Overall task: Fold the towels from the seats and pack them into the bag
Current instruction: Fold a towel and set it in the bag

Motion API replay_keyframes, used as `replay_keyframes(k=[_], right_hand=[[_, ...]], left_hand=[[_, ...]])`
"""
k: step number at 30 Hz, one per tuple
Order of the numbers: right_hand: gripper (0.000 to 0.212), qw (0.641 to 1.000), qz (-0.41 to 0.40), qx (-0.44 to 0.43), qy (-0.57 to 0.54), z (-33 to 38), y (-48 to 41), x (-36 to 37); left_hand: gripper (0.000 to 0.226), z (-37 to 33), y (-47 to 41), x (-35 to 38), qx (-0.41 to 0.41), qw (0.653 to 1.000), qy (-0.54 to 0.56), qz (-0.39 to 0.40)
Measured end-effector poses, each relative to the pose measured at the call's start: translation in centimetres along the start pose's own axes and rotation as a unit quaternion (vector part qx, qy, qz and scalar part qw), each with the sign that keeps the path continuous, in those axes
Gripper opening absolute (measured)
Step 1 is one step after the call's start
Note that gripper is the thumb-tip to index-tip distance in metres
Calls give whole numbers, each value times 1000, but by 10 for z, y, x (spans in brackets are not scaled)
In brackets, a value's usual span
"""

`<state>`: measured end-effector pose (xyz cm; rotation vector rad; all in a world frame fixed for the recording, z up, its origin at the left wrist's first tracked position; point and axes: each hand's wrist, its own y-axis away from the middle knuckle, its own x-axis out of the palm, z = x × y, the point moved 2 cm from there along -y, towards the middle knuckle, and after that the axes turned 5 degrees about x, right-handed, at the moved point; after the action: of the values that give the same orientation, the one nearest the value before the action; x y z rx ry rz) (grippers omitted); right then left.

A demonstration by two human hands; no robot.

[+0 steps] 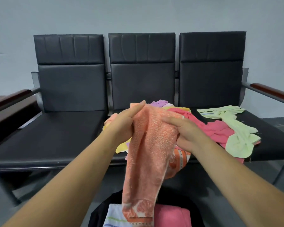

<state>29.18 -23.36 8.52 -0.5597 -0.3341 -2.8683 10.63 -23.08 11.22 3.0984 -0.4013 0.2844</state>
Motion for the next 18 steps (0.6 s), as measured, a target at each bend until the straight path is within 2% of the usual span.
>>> replay_keyframes(k=[3, 5, 6, 9, 11, 13, 15, 18], right_hand=[[38, 996, -40, 51, -67, -3, -13, -8], [23, 990, -77, 88, -79, -3, -19, -14], [19, 988, -82, 99, -80, -3, -22, -18], [22, 983, -53, 92, -149, -1, -26, -25], [30, 979, 9, 82, -188, -1, -25, -25], [45, 983, 83, 101, -128, -7, -24, -23], [55, 982, 137, 124, -26, -16, -25, -22], [58, 982, 126, 124, 65, -21, -28, -18]], left_hand=[[25, 25, 4, -11, -18, 982, -174, 71], [25, 47, 3, -21, -27, 965, -244, 89], [21, 52, 2, -24, -22, 968, -238, 81], [17, 50, 2, -24, -14, 993, -110, 35], [15, 44, 0, -20, -1, 1000, 13, -11], [29, 41, -4, -18, -4, 993, 106, -43], [31, 38, -6, -21, -3, 985, 152, -78], [16, 34, -5, -27, 14, 986, 149, -76]])
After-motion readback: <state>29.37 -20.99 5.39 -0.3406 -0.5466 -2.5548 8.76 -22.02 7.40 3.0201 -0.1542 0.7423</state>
